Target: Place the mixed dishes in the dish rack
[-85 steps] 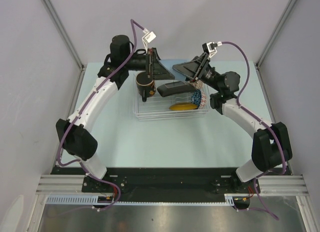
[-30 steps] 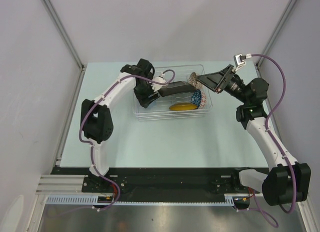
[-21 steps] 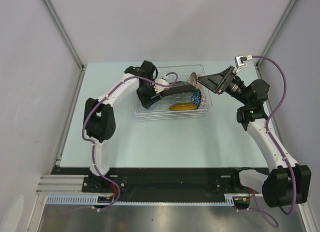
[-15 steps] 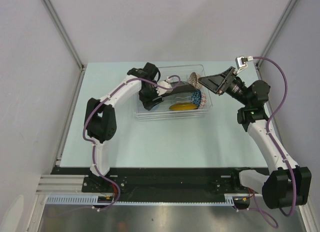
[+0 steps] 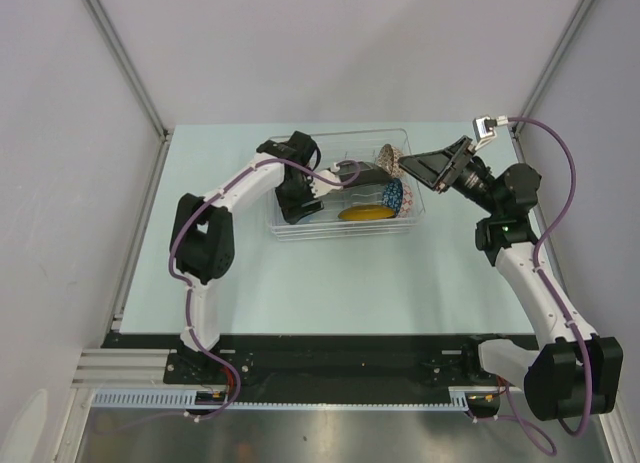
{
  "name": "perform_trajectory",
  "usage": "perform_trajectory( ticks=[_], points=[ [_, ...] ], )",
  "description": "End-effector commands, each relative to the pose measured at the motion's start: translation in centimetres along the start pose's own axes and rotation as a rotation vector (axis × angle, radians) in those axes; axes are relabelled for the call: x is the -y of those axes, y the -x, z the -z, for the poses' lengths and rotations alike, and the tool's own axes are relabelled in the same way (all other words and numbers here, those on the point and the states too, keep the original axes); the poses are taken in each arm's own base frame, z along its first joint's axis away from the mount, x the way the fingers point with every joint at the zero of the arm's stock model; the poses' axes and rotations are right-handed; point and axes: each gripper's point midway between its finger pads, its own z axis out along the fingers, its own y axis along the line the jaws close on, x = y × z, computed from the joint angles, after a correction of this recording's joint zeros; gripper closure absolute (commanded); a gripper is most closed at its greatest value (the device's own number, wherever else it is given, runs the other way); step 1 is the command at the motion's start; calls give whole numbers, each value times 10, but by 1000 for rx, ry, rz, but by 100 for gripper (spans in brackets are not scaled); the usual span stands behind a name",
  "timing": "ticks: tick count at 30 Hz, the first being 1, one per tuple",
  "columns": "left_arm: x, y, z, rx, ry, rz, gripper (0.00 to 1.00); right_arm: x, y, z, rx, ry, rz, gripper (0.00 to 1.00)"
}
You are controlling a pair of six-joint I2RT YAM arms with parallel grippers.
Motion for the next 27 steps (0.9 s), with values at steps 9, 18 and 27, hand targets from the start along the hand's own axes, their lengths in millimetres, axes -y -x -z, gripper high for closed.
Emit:
perform_trajectory(
  ticks=[9,18,27],
  points=[
    [15,-11,3,-50,-88,-70,100,-8,1,5,22,13,29,34],
    [13,-9,0,-60,-80,-77,64,-8,0,6,27,14,26,34],
    [-1,7,17,0,-8,-85,11,-11,-3,7,18,27,34,34]
  ],
)
